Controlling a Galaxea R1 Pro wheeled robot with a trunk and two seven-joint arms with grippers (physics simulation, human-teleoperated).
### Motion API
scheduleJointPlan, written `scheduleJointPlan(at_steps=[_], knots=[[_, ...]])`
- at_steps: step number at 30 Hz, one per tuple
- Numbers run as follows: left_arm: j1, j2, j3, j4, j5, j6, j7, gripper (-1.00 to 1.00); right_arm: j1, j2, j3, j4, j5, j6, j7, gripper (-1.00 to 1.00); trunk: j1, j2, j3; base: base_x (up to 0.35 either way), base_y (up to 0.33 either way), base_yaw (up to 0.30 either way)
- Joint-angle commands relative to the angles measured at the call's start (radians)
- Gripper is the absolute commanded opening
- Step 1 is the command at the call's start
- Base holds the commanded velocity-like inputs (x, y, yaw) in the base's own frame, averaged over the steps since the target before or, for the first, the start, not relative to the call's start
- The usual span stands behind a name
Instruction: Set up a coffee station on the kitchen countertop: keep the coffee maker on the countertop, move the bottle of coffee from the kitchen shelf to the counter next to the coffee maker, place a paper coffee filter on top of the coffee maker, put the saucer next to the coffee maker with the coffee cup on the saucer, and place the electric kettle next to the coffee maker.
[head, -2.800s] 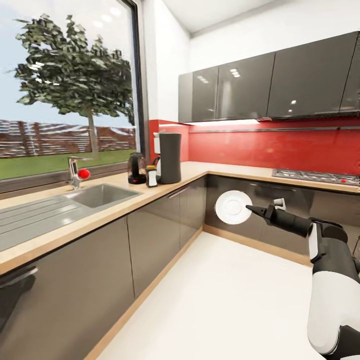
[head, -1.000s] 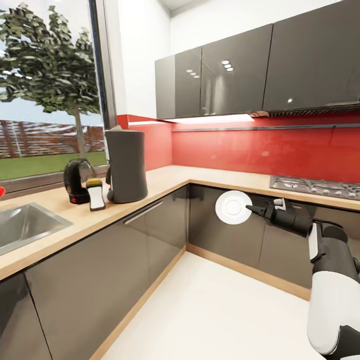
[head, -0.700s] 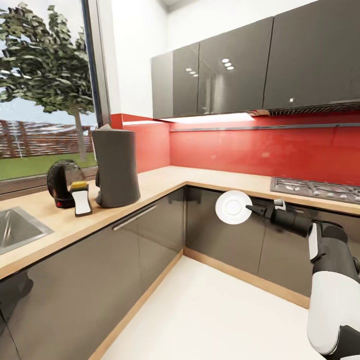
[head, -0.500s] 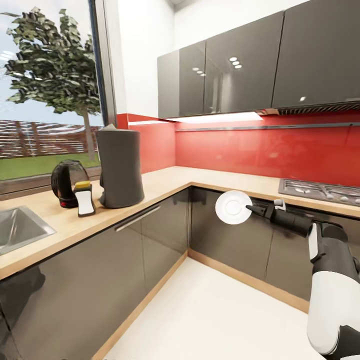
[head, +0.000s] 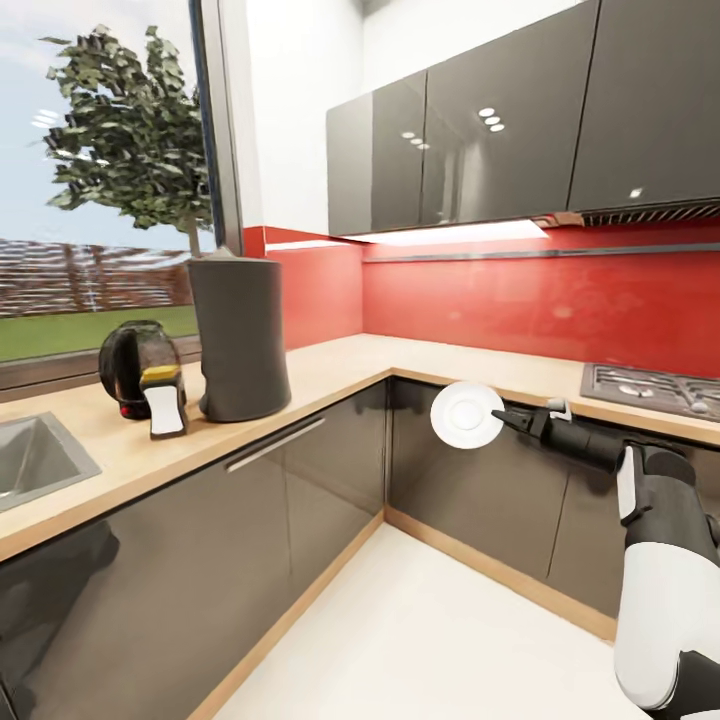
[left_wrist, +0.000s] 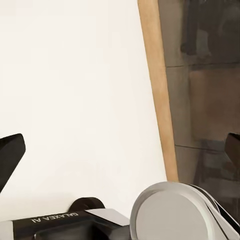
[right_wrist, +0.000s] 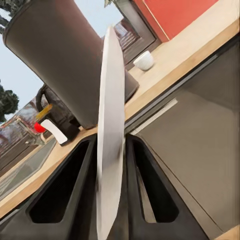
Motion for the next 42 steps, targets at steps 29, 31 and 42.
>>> scheduleJointPlan(at_steps=[29, 31, 42], knots=[[-0.001, 0.0, 0.008, 0.0, -0.005, 0.01, -0.002, 1.0, -0.001, 0.001, -0.003, -0.003, 0.006, 0.008, 0.02, -1.0, 0.0, -0.001, -0.001, 0.116, -0.142, 0.04], [-0.001, 0.0, 0.008, 0.0, -0.005, 0.01, -0.002, 1.0, -0.001, 0.001, -0.003, -0.003, 0.006, 0.008, 0.02, -1.0, 0.0, -0.001, -0.001, 0.169, -0.261, 0.139], [-0.001, 0.0, 0.009, 0.0, -0.005, 0.01, -0.003, 1.0, -0.001, 0.001, -0.003, -0.003, 0.007, 0.008, 0.02, -1.0, 0.0, -0.001, -0.001, 0.061, -0.093, 0.242]])
